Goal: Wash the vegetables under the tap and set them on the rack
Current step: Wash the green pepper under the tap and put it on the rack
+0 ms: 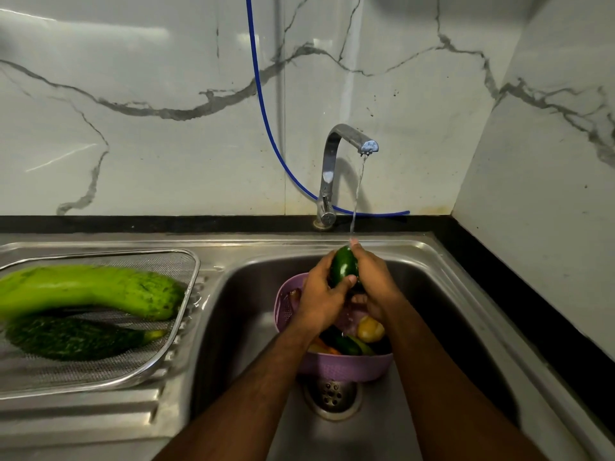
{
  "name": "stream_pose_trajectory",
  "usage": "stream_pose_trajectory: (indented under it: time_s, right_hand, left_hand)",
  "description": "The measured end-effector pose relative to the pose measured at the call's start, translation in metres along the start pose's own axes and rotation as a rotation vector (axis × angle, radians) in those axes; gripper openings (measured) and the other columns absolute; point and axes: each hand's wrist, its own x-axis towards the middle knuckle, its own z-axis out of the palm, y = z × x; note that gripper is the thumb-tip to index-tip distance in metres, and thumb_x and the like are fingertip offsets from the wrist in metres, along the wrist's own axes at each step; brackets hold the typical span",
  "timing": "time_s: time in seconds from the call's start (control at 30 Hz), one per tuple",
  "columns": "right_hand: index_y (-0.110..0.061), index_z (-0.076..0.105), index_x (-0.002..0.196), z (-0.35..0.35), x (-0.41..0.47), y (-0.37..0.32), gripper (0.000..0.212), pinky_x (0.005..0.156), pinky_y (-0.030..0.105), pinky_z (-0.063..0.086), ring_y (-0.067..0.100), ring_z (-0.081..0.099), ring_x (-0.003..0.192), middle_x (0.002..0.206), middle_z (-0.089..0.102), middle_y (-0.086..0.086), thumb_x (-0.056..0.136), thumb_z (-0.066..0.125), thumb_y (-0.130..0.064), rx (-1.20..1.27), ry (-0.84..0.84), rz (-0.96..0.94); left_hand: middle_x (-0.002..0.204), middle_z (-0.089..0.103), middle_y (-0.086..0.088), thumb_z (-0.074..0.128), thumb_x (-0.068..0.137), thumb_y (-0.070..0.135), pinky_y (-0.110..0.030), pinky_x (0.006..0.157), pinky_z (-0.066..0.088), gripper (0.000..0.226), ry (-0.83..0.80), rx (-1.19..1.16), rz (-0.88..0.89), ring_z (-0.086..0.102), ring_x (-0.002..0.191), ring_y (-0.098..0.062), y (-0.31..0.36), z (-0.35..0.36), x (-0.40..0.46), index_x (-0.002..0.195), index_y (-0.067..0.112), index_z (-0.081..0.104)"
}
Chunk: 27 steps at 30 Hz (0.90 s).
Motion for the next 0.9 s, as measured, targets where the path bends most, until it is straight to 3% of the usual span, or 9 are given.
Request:
stream_pose_trajectory:
  time_s: [0.13, 0.23, 0.33, 0.47, 0.57, 0.63, 0.7, 0.8, 0.9]
  right_hand:
    - [-0.025, 0.059, 0.131, 0.001, -0.004, 0.003, 0.033, 0.094, 0.056, 0.058, 0.032, 0.066, 0.114, 0.126, 0.066, 0.013, 0.104, 0.055, -0.042, 0.04, -0.164, 0.022]
    - [-0.026, 0.06, 0.129, 0.004, -0.003, 0.003, 0.047, 0.095, 0.054, 0.056, 0.031, 0.065, 0.113, 0.123, 0.067, 0.011, 0.099, 0.05, -0.061, -0.055, -0.124, 0.065]
    - [-0.024, 0.065, 0.126, 0.003, -0.003, 0.003, 0.058, 0.099, 0.053, 0.055, 0.029, 0.069, 0.111, 0.12, 0.072, 0.01, 0.091, 0.058, -0.069, -0.054, -0.133, 0.06]
    - [-0.02, 0.052, 0.132, 0.004, -0.002, 0.001, 0.048, 0.09, 0.052, 0.06, 0.03, 0.069, 0.109, 0.121, 0.067, 0.013, 0.099, 0.058, -0.054, 0.089, -0.066, 0.016]
    - [-0.021, 0.048, 0.133, 0.008, -0.005, -0.004, 0.038, 0.089, 0.054, 0.06, 0.035, 0.067, 0.109, 0.124, 0.063, 0.016, 0.106, 0.049, -0.047, 0.238, -0.082, 0.056]
    - [-0.02, 0.049, 0.134, 0.009, -0.005, -0.005, 0.037, 0.084, 0.051, 0.061, 0.034, 0.067, 0.109, 0.125, 0.063, 0.016, 0.107, 0.045, -0.046, 0.257, -0.074, 0.059]
    - [-0.021, 0.052, 0.135, 0.009, -0.004, -0.004, 0.04, 0.08, 0.047, 0.062, 0.033, 0.067, 0.11, 0.125, 0.064, 0.015, 0.107, 0.042, -0.048, 0.221, -0.034, 0.059]
    - [-0.023, 0.058, 0.13, 0.008, -0.005, -0.002, 0.037, 0.075, 0.041, 0.062, 0.028, 0.07, 0.106, 0.124, 0.068, 0.014, 0.11, 0.036, -0.044, 0.074, -0.025, 0.014]
    - [-0.033, 0.038, 0.154, 0.003, -0.006, -0.001, 0.044, 0.068, 0.039, 0.062, 0.032, 0.066, 0.114, 0.138, 0.058, 0.007, 0.11, 0.044, -0.028, -0.084, -0.166, -0.023]
  left_hand:
    - [0.111, 0.073, -0.002, 0.071, 0.09, 0.019, -0.045, 0.097, 0.055, 0.036, 0.089, -0.047, -0.069, 0.069, 0.104, -0.015, -0.004, -0.006, 0.006, 0.125, 0.017, 0.065]
    - [0.105, 0.075, 0.001, 0.079, 0.071, 0.039, -0.046, 0.093, 0.057, 0.049, 0.109, -0.067, -0.1, 0.071, 0.1, -0.016, -0.007, -0.007, 0.006, 0.116, 0.02, 0.07]
    - [0.119, 0.068, 0.005, 0.087, 0.064, 0.04, -0.038, 0.095, 0.056, 0.067, 0.098, 0.022, -0.078, 0.065, 0.109, -0.012, -0.009, -0.008, 0.007, 0.126, 0.026, 0.063]
    - [0.117, 0.066, 0.004, 0.084, 0.076, 0.032, -0.034, 0.095, 0.055, 0.056, 0.119, -0.063, -0.153, 0.064, 0.107, -0.013, -0.009, -0.01, 0.005, 0.125, 0.025, 0.059]
    - [0.111, 0.074, -0.006, 0.064, 0.092, 0.044, -0.046, 0.096, 0.055, 0.04, 0.069, -0.321, -0.358, 0.071, 0.103, -0.023, -0.005, -0.014, 0.005, 0.122, 0.018, 0.064]
    - [0.106, 0.076, -0.011, 0.051, 0.1, 0.043, -0.047, 0.094, 0.056, 0.038, 0.014, -0.333, -0.396, 0.072, 0.102, -0.027, -0.005, -0.015, 0.005, 0.117, 0.014, 0.068]
    - [0.103, 0.076, -0.014, 0.05, 0.102, 0.038, -0.049, 0.091, 0.057, 0.034, 0.01, -0.294, -0.379, 0.072, 0.1, -0.032, -0.005, -0.011, 0.005, 0.113, 0.011, 0.069]
    - [0.096, 0.077, -0.014, 0.066, 0.088, 0.041, -0.057, 0.09, 0.057, 0.034, 0.066, -0.243, -0.382, 0.074, 0.092, -0.031, -0.008, -0.005, 0.005, 0.105, 0.011, 0.07]
    - [0.091, 0.077, -0.015, 0.069, 0.088, 0.039, -0.058, 0.087, 0.058, 0.033, 0.099, -0.237, -0.41, 0.073, 0.081, -0.03, -0.014, -0.007, 0.009, 0.099, 0.007, 0.073]
